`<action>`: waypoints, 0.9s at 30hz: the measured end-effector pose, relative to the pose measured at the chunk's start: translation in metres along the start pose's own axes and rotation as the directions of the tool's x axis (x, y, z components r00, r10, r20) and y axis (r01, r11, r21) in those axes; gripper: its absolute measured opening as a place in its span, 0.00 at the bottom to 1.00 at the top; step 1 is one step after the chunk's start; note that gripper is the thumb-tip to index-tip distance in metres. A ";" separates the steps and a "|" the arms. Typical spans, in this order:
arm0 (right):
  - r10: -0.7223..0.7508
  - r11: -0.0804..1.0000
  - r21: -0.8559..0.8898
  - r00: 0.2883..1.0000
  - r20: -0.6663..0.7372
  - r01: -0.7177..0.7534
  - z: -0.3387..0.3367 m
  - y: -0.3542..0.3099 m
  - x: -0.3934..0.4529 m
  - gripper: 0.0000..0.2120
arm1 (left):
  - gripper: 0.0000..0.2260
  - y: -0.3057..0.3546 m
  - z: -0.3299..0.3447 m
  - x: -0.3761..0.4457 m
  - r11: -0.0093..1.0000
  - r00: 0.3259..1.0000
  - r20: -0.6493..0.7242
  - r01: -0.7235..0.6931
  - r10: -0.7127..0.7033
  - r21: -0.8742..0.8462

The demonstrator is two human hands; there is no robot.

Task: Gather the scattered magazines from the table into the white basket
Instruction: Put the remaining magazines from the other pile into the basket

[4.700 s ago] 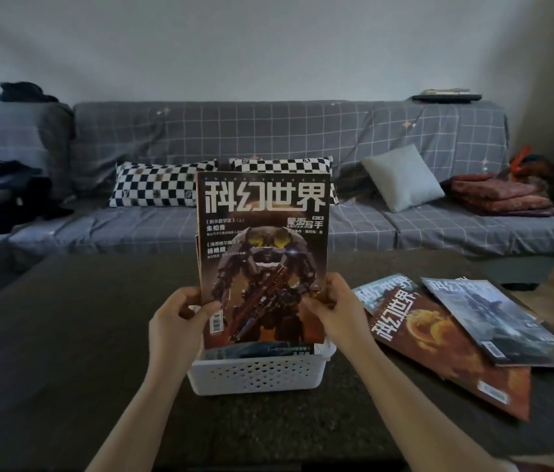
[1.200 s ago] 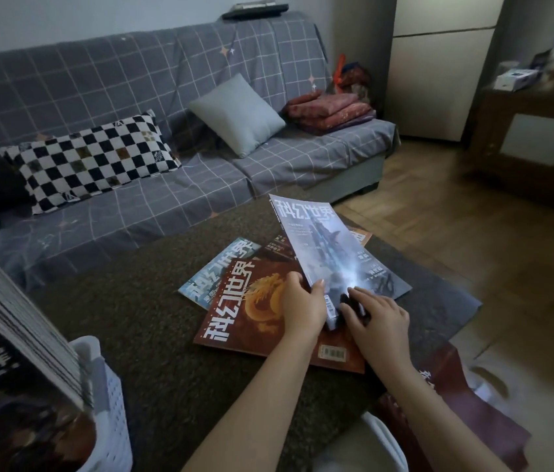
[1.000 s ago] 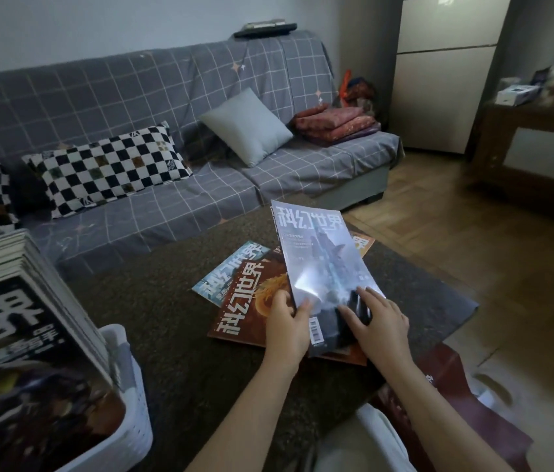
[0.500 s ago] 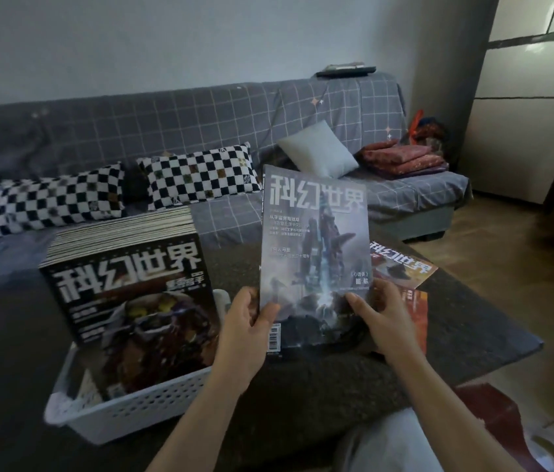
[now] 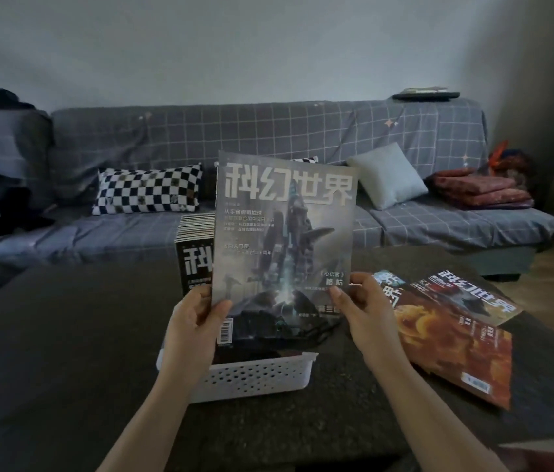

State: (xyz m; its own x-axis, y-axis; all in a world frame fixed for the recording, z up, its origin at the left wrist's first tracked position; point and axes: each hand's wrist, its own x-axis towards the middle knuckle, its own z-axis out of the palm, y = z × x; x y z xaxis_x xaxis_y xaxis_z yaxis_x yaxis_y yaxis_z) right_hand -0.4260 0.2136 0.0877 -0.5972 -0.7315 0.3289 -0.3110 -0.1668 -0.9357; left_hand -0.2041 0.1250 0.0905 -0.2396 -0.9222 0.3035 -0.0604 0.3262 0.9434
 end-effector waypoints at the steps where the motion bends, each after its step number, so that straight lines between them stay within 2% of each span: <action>1: -0.004 1.000 -0.002 1.000 0.007 0.004 0.008 -0.001 0.001 0.06 | 0.09 -0.002 -0.007 0.002 1.000 1.000 -0.029 0.001 -0.001 0.024; 5: -0.005 1.000 -0.019 0.999 0.047 0.006 0.033 -0.004 0.004 0.05 | 0.07 -0.011 -0.028 0.007 0.989 0.992 -0.130 0.017 0.002 0.145; 8: -0.001 0.995 -0.101 0.997 0.075 0.009 0.044 -0.002 0.006 0.06 | 0.06 -0.020 -0.037 0.009 0.962 0.983 -0.183 0.067 -0.019 0.264; 12: 0.026 0.974 -0.228 0.993 0.115 0.001 0.053 0.008 0.005 0.07 | 0.07 -0.032 -0.041 0.006 0.951 0.976 -0.206 0.124 -0.065 0.283; 17: 0.089 0.952 -0.303 0.986 0.140 -0.043 0.059 0.024 -0.001 0.08 | 0.06 -0.047 -0.042 0.005 0.923 0.967 -0.215 0.202 -0.136 0.328; 22: 0.085 0.929 -0.368 0.991 0.107 -0.040 0.059 0.033 -0.008 0.06 | 0.05 -0.051 -0.040 0.006 0.920 0.976 -0.191 0.168 -0.105 0.355; 27: 0.048 0.907 -0.420 0.994 0.095 -0.004 0.061 0.038 -0.012 0.09 | 0.07 -0.054 -0.036 0.004 0.925 0.978 -0.207 0.105 -0.030 0.364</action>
State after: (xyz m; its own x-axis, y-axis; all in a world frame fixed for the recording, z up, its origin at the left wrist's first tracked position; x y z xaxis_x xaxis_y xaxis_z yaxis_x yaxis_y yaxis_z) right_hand -0.3853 0.1754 0.0404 -0.5388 -0.7979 0.2703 -0.5906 0.1290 -0.7966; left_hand -0.1673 0.0963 0.0456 -0.0321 -0.9546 0.2960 -0.4338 0.2801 0.8564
